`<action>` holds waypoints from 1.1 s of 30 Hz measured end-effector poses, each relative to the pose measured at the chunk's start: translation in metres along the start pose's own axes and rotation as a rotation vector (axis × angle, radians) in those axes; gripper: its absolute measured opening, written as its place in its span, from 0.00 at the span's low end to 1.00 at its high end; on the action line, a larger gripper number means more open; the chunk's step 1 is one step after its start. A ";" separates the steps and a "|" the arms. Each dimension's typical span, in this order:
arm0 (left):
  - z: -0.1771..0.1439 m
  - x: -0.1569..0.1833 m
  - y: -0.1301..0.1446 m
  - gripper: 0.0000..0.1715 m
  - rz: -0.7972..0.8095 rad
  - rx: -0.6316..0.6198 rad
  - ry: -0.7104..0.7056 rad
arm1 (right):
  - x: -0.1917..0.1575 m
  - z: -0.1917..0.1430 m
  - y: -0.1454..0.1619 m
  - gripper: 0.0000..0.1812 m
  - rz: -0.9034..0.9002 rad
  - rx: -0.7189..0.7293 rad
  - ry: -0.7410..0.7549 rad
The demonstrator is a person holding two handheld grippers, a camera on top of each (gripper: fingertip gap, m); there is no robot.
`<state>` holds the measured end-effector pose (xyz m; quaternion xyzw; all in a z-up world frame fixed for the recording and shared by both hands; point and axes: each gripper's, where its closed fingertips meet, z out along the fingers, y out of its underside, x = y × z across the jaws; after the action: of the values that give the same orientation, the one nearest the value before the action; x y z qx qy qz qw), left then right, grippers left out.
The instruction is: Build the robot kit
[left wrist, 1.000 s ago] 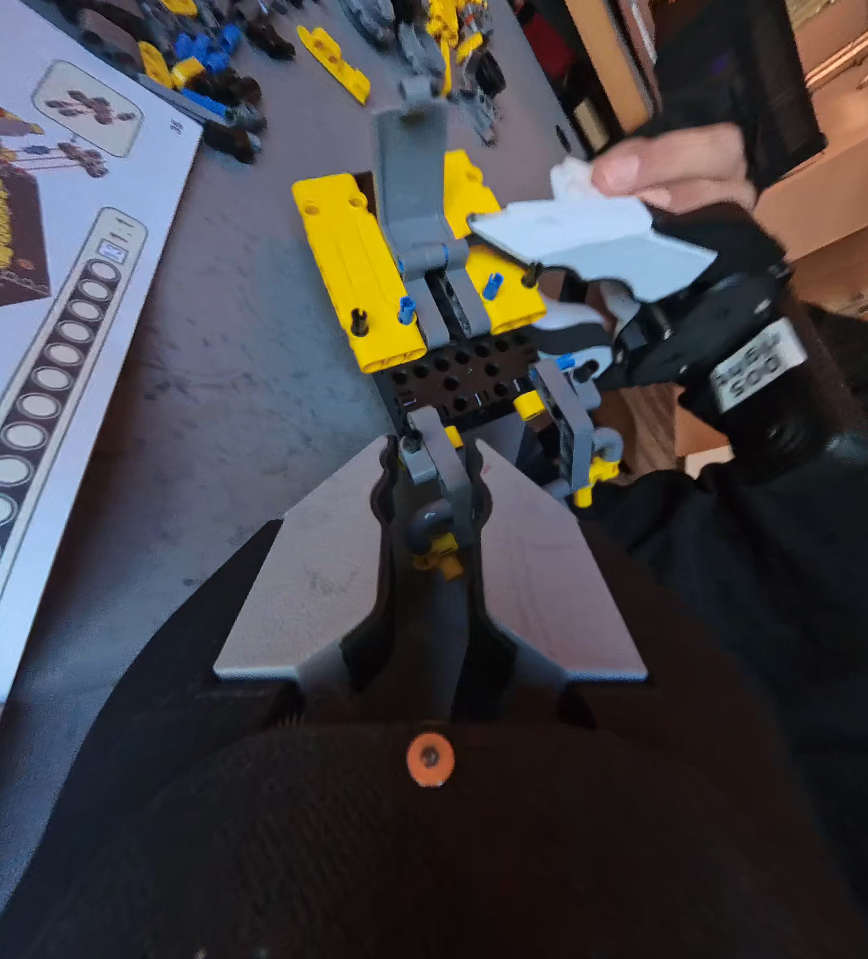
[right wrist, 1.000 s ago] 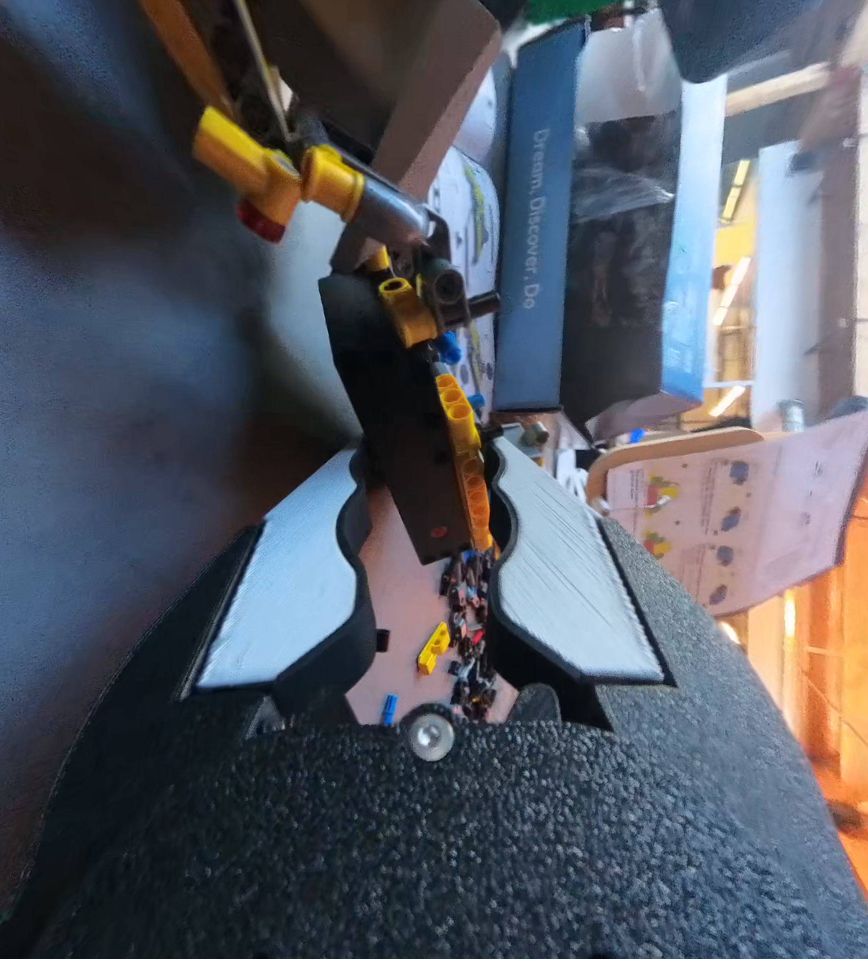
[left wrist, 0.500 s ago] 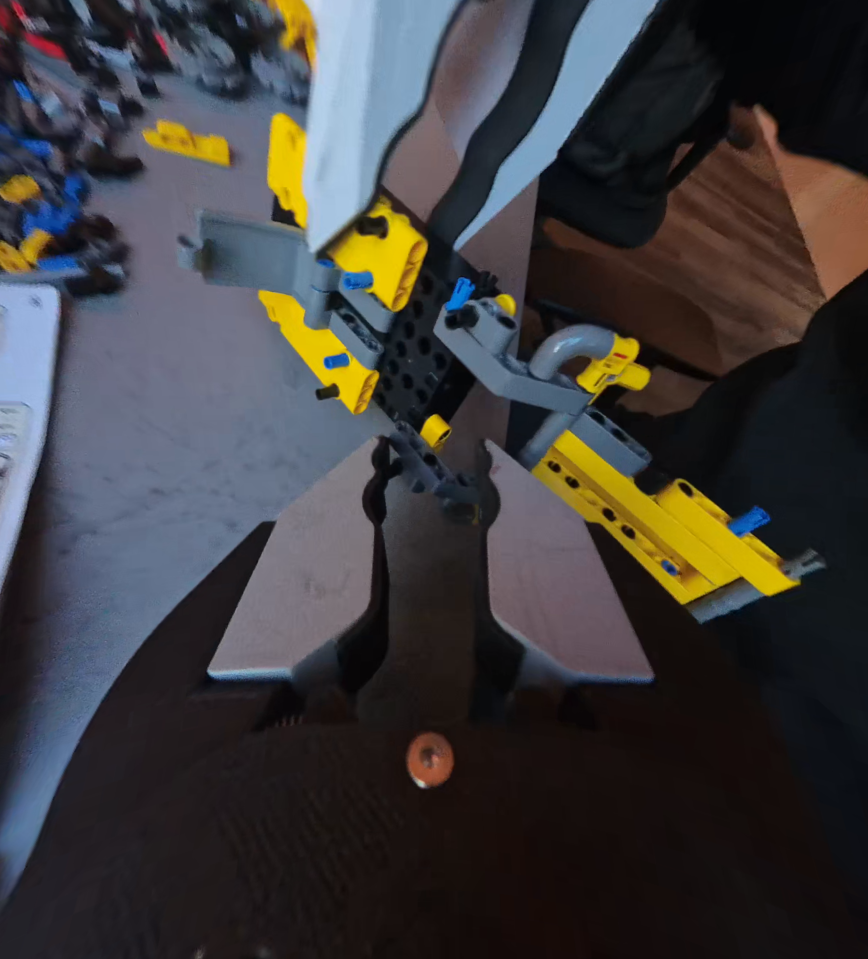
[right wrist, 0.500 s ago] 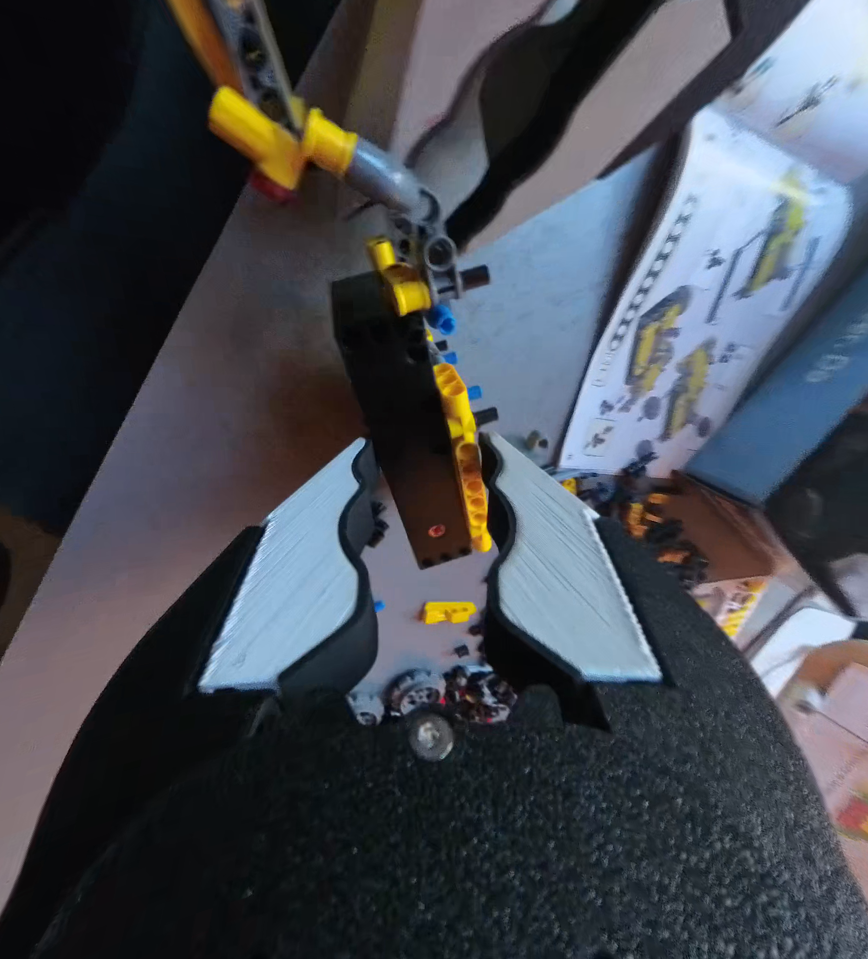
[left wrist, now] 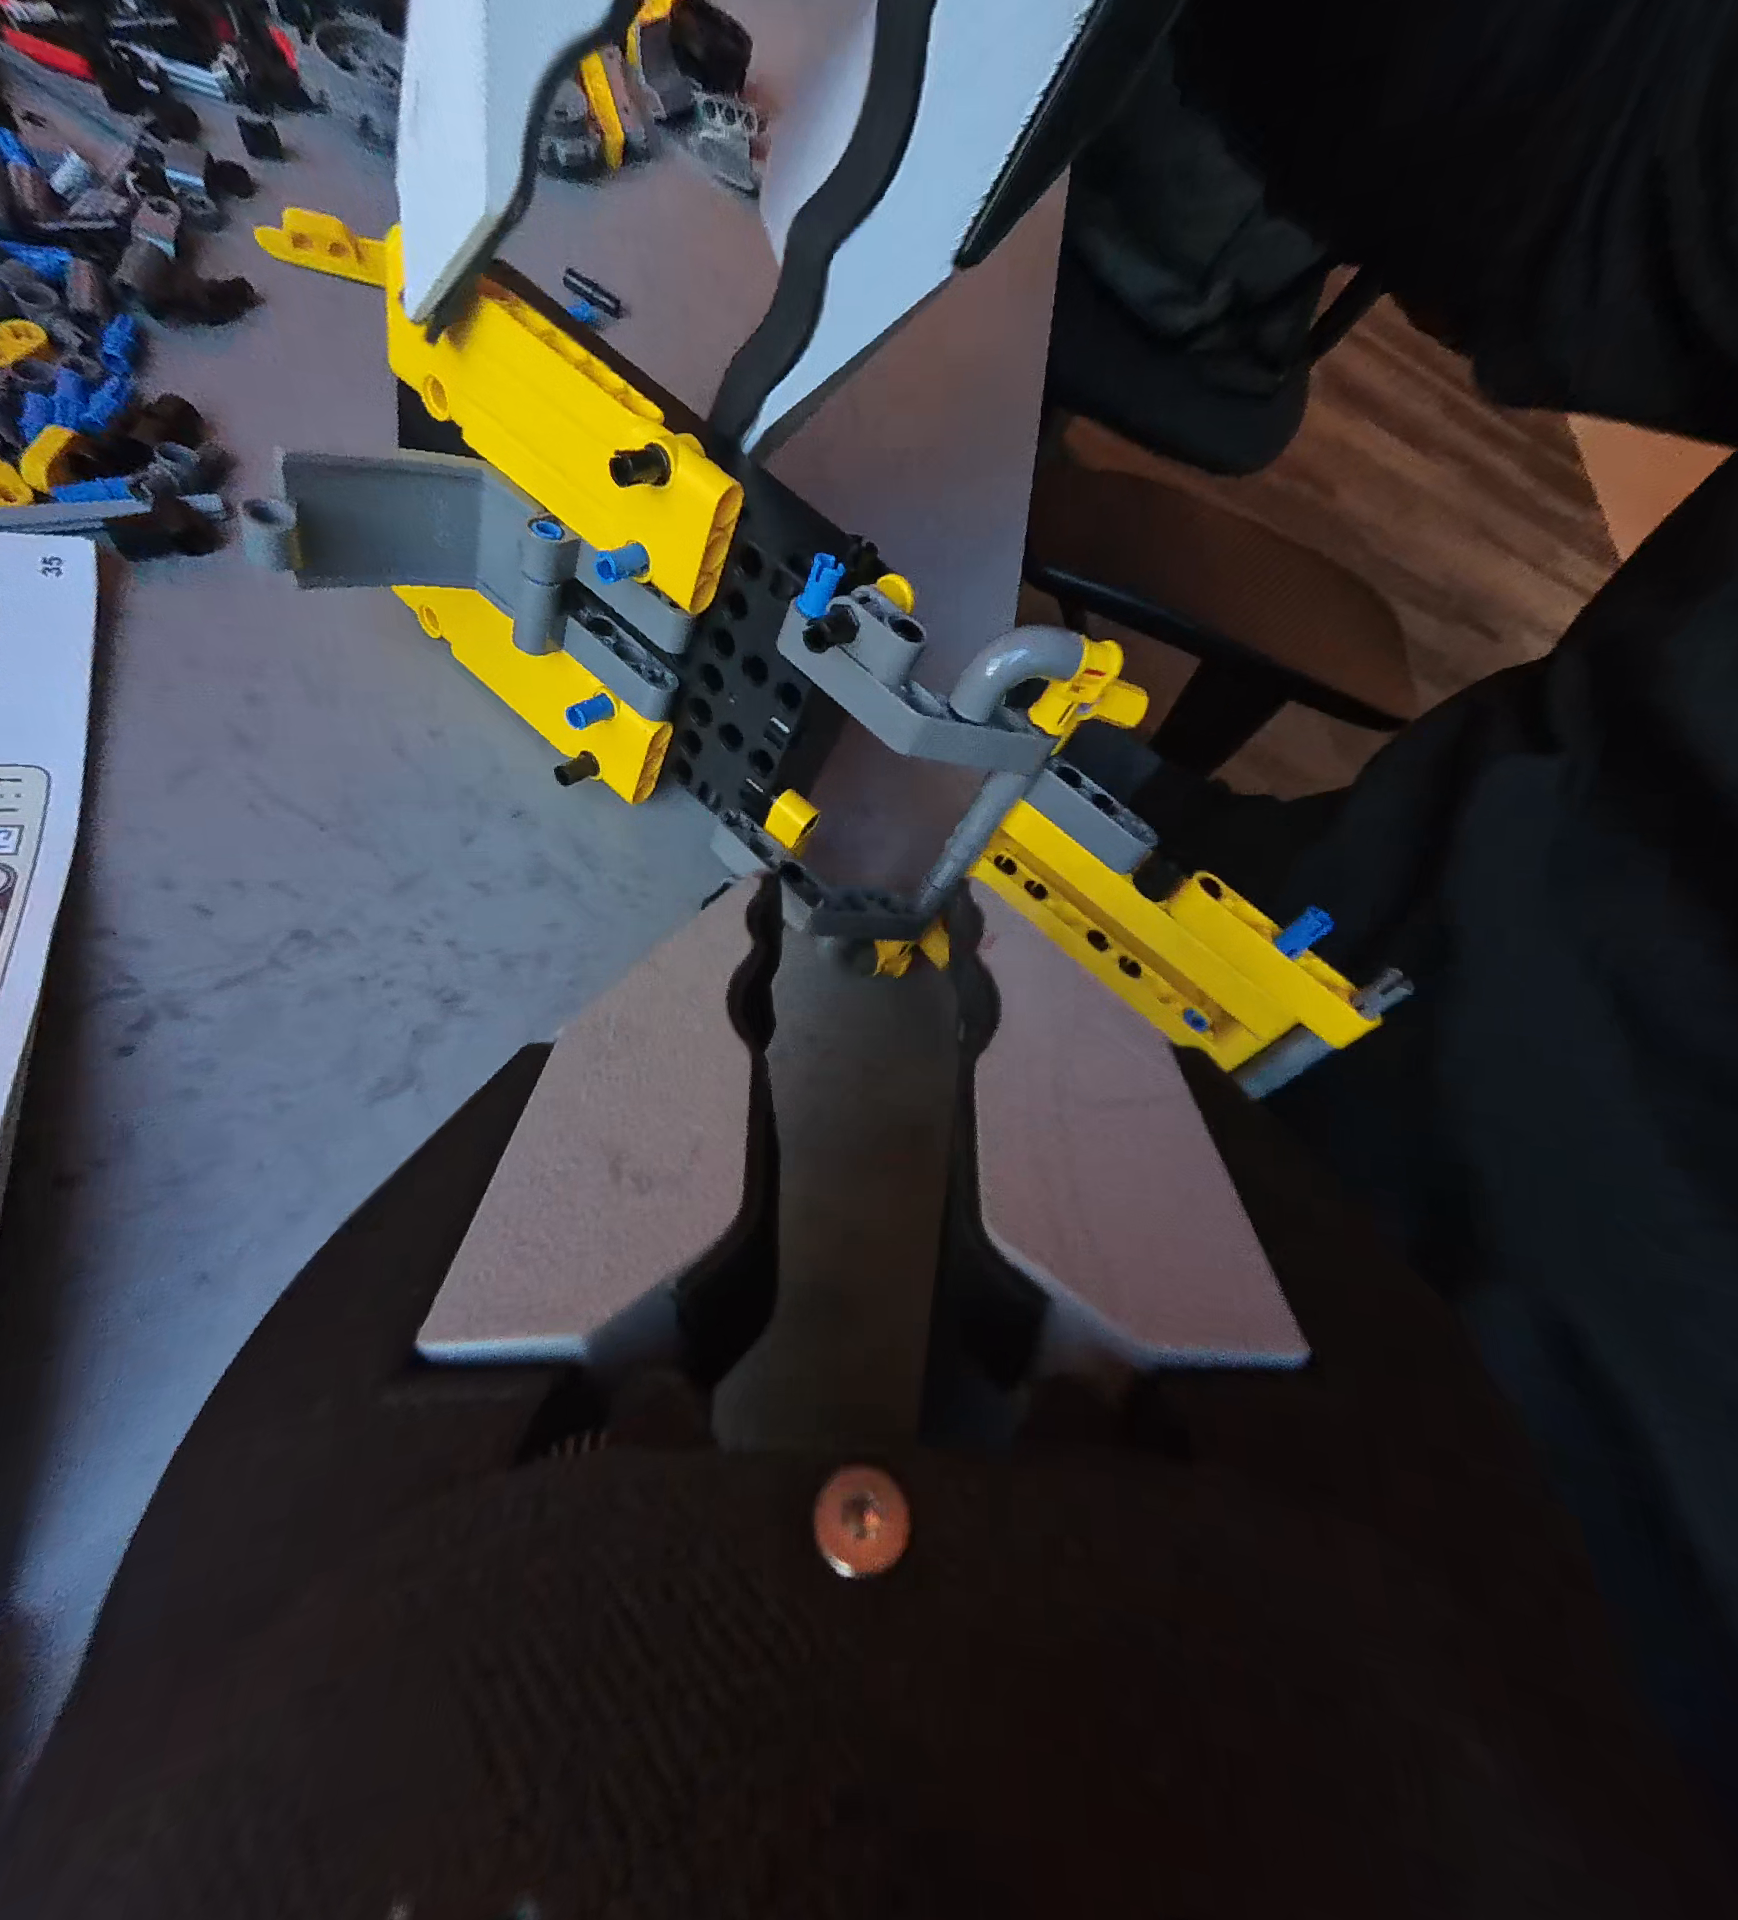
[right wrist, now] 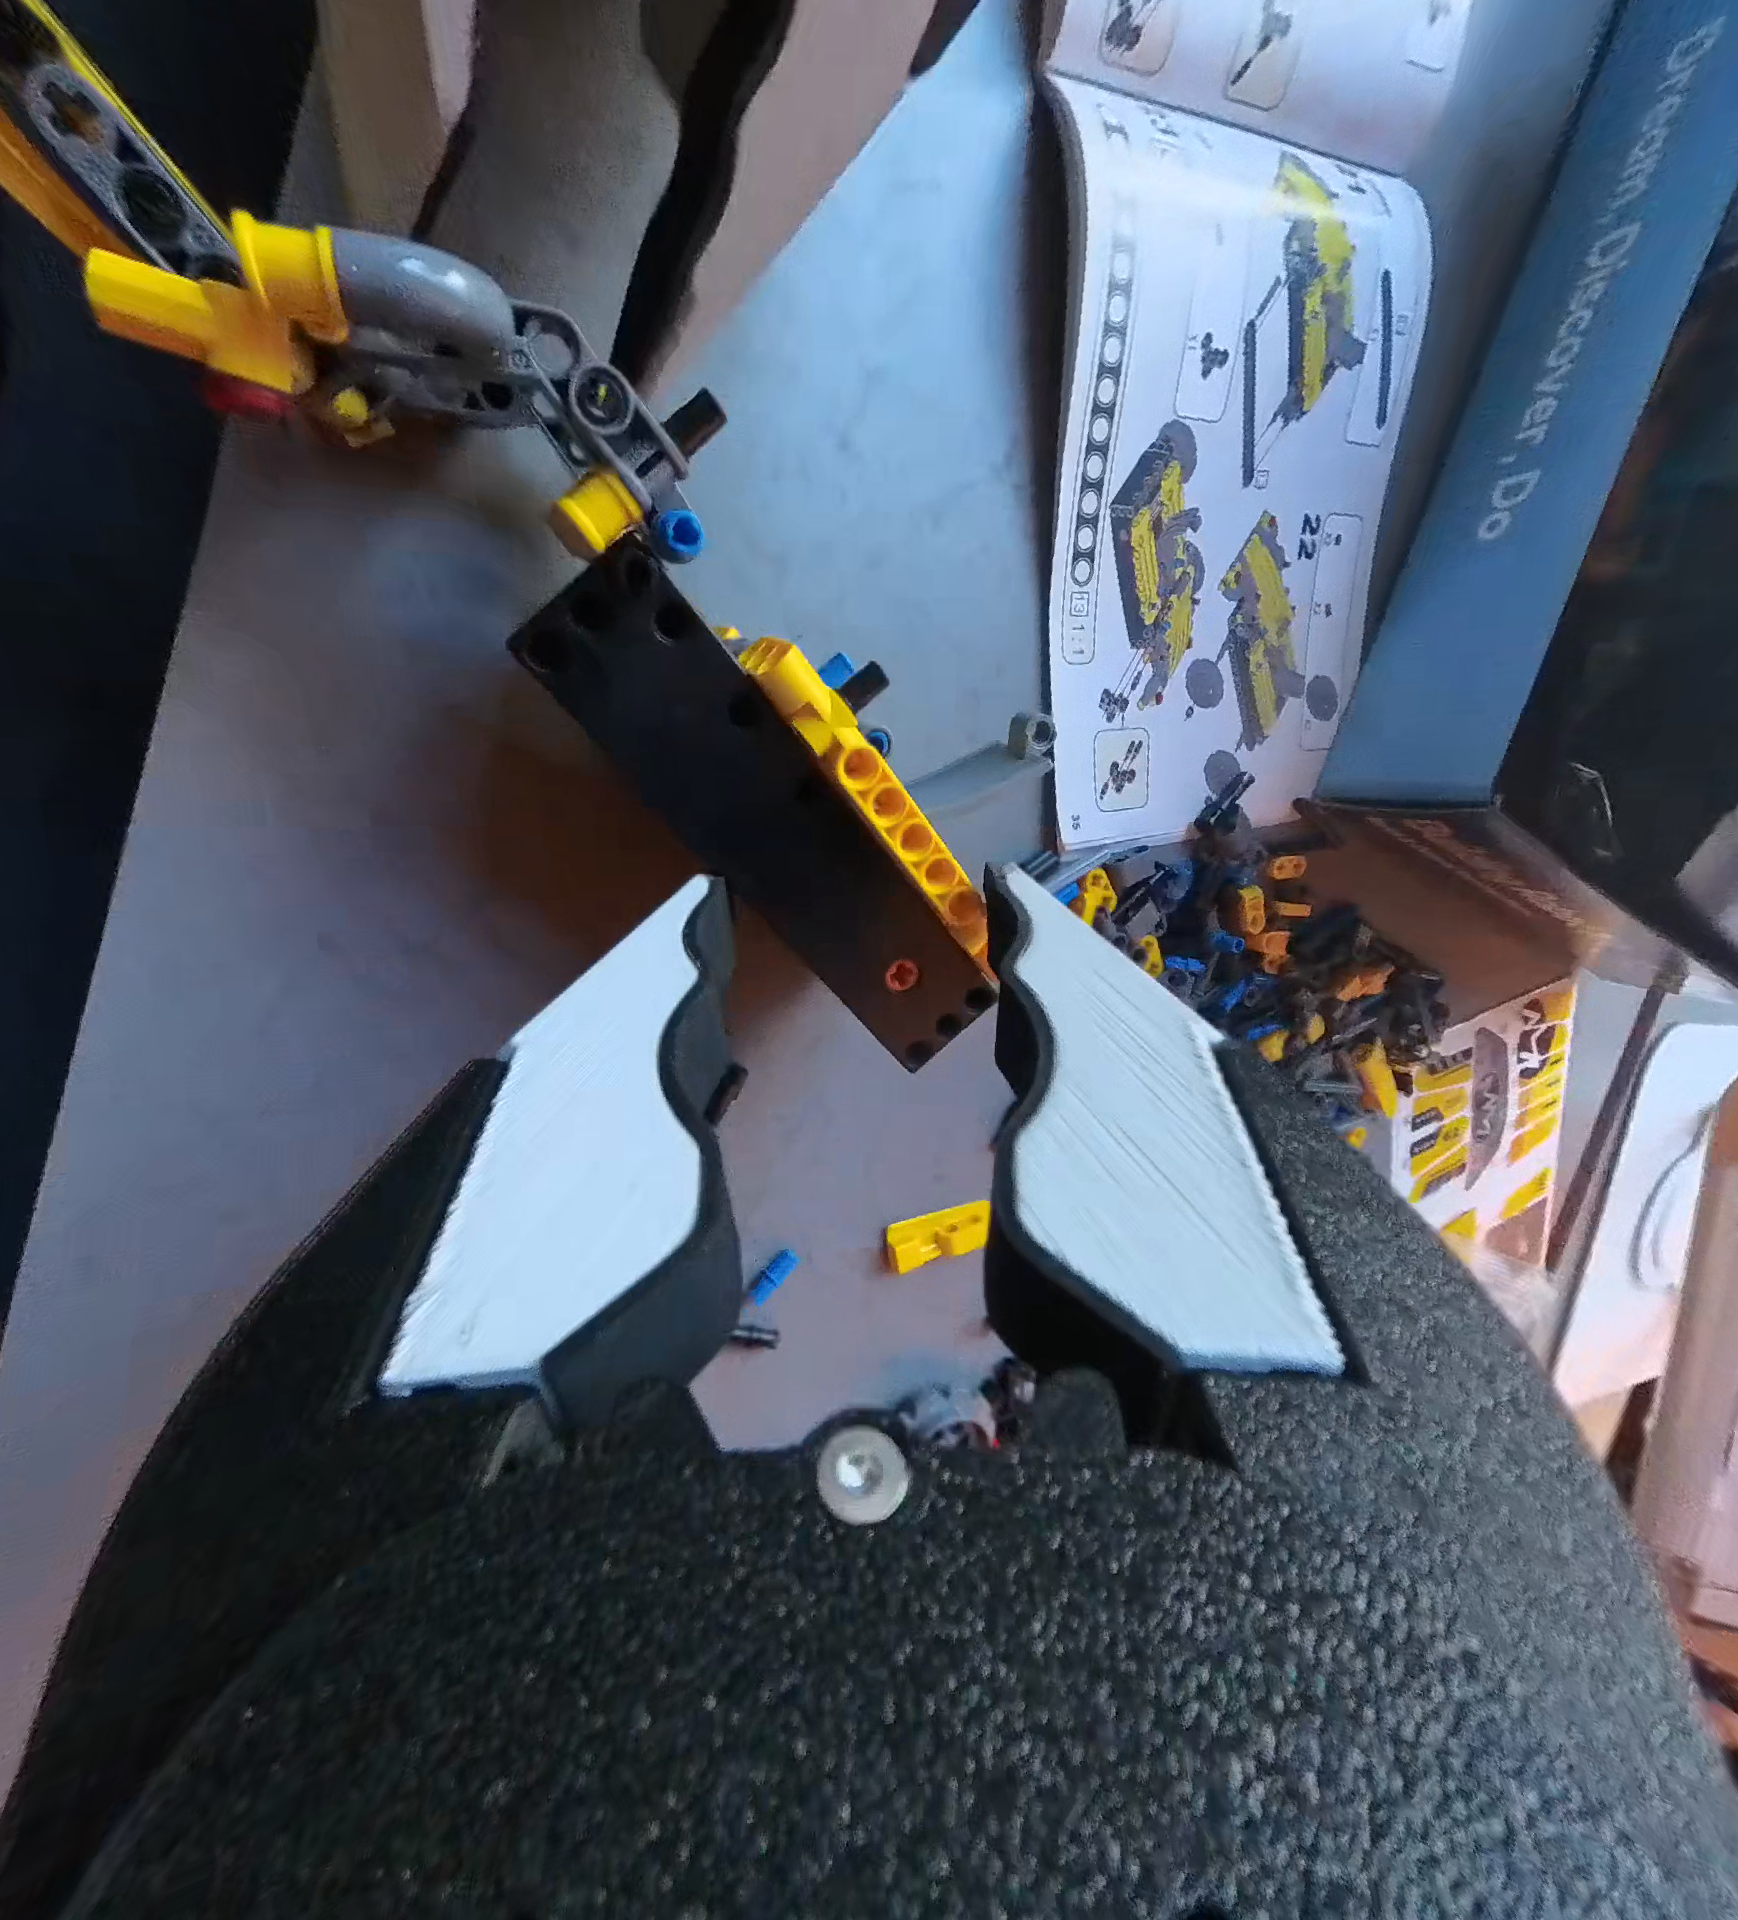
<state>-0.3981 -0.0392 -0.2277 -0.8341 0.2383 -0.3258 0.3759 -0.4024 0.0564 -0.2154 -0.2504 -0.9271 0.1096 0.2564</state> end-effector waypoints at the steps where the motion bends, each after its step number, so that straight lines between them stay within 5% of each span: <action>1: 0.003 0.000 0.001 0.16 -0.003 -0.001 0.010 | 0.001 0.000 0.001 0.27 0.011 0.007 0.003; 12: 0.009 0.001 0.002 0.13 -0.025 -0.022 0.047 | 0.016 -0.013 0.024 0.25 0.126 0.034 0.100; 19: -0.019 -0.017 -0.014 0.13 -0.064 0.088 -0.012 | 0.016 -0.020 0.054 0.23 0.264 0.019 0.152; 24: -0.030 -0.020 -0.017 0.15 -0.049 0.135 -0.063 | -0.019 -0.038 0.065 0.14 0.541 0.233 0.091; 33: -0.037 -0.025 -0.034 0.14 -0.056 0.209 -0.122 | -0.039 0.000 0.060 0.16 0.791 0.352 -0.021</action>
<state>-0.4366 -0.0196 -0.1917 -0.8150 0.1562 -0.3081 0.4652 -0.3488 0.0873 -0.2520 -0.5376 -0.7296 0.3586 0.2239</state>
